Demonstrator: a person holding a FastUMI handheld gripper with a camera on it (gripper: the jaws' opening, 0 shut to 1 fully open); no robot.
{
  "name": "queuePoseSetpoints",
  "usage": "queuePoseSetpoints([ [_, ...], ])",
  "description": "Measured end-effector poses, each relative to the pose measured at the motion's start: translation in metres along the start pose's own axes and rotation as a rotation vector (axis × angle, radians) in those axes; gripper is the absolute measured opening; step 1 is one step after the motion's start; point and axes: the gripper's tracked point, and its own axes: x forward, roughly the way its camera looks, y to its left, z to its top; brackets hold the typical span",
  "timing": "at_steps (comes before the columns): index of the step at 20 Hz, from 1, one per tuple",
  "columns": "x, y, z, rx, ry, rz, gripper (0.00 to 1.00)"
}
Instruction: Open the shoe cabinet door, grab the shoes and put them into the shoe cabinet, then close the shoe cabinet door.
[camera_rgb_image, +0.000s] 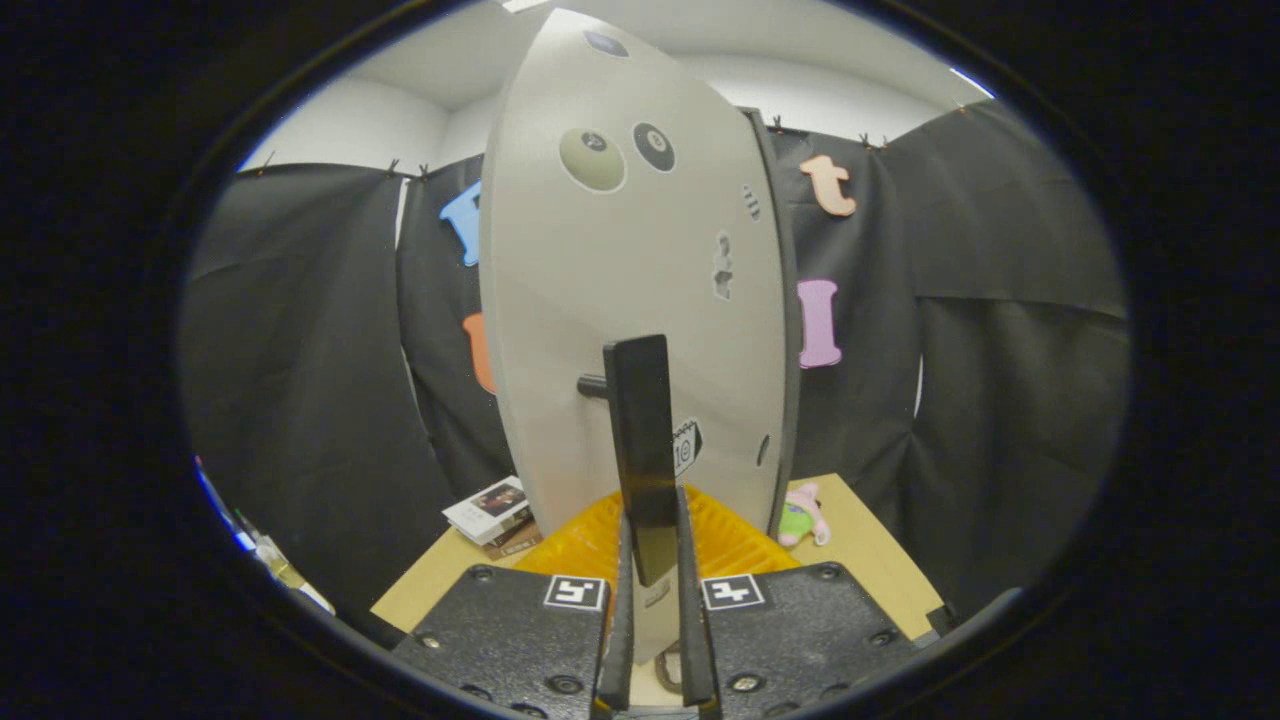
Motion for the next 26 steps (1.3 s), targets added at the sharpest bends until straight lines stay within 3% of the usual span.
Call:
queuePoseSetpoints([
  [7,-0.028,-0.081,0.004,0.009,-0.025,-0.046,0.11],
  [15,-0.029,-0.171,0.014,-0.001,-0.036,-0.08,0.05],
  [22,-0.03,-0.195,0.017,0.009,-0.028,-0.012,0.04],
  [26,-0.039,-0.198,0.011,-0.013,-0.016,-0.061,0.08],
])
